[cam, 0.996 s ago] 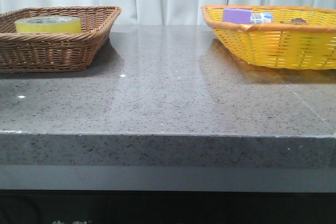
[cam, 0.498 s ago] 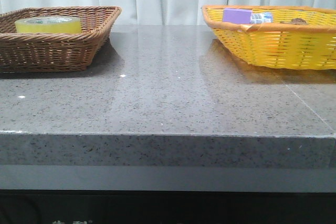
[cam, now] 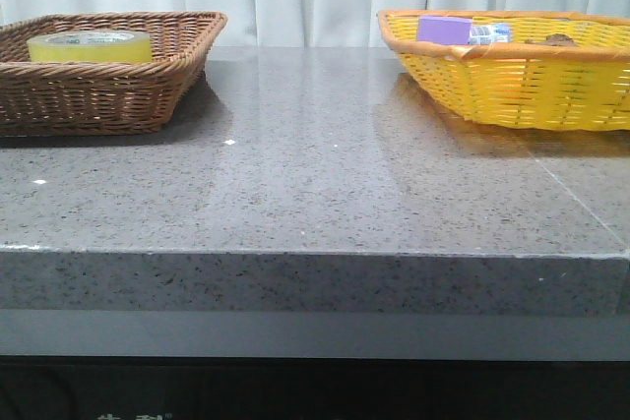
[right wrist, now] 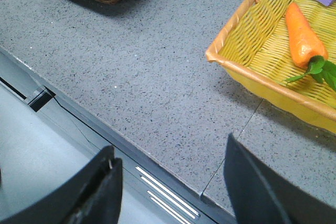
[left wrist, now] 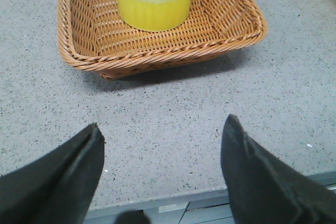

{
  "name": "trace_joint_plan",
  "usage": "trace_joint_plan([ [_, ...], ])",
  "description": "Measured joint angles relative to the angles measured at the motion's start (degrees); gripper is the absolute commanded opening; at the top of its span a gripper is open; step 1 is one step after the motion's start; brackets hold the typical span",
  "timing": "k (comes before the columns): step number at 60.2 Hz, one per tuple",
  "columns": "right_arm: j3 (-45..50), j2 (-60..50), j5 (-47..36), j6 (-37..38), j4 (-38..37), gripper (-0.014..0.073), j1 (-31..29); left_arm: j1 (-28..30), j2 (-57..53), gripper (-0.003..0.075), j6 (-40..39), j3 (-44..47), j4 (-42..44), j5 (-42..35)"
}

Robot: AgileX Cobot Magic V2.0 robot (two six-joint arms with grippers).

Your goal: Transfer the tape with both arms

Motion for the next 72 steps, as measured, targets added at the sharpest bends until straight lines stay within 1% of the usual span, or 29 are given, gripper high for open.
trace_joint_plan([
  [5, 0.00, 0.00, 0.00, 0.00, 0.00, 0.0443, 0.00, 0.00, 0.00, 0.0425, 0.00, 0.00, 0.00, 0.00],
  [10, 0.00, 0.00, 0.00, 0.00, 0.00, 0.0381, 0.00, 0.00, 0.00, 0.0335, 0.00, 0.00, 0.00, 0.00],
  [23, 0.00, 0.00, 0.00, 0.00, 0.00, 0.0094, 0.00, 0.00, 0.00, 0.0092, 0.00, 0.00, 0.00, 0.00],
  [28, 0.00, 0.00, 0.00, 0.00, 0.00, 0.0000, 0.00, 0.00, 0.00, 0.0029, 0.00, 0.00, 0.00, 0.00],
  [31, 0.00, 0.00, 0.00, 0.00, 0.00, -0.0040, 0.00, 0.00, 0.00, -0.0014, -0.08, 0.00, 0.00, 0.00],
  [34, 0.00, 0.00, 0.00, 0.00, 0.00, -0.0076, 0.00, 0.00, 0.00, -0.0020, -0.08, 0.00, 0.00, 0.00],
  [72, 0.00, 0.00, 0.00, 0.00, 0.00, -0.0071, 0.00, 0.00, 0.00, -0.0020, -0.08, 0.11, 0.00, 0.22],
])
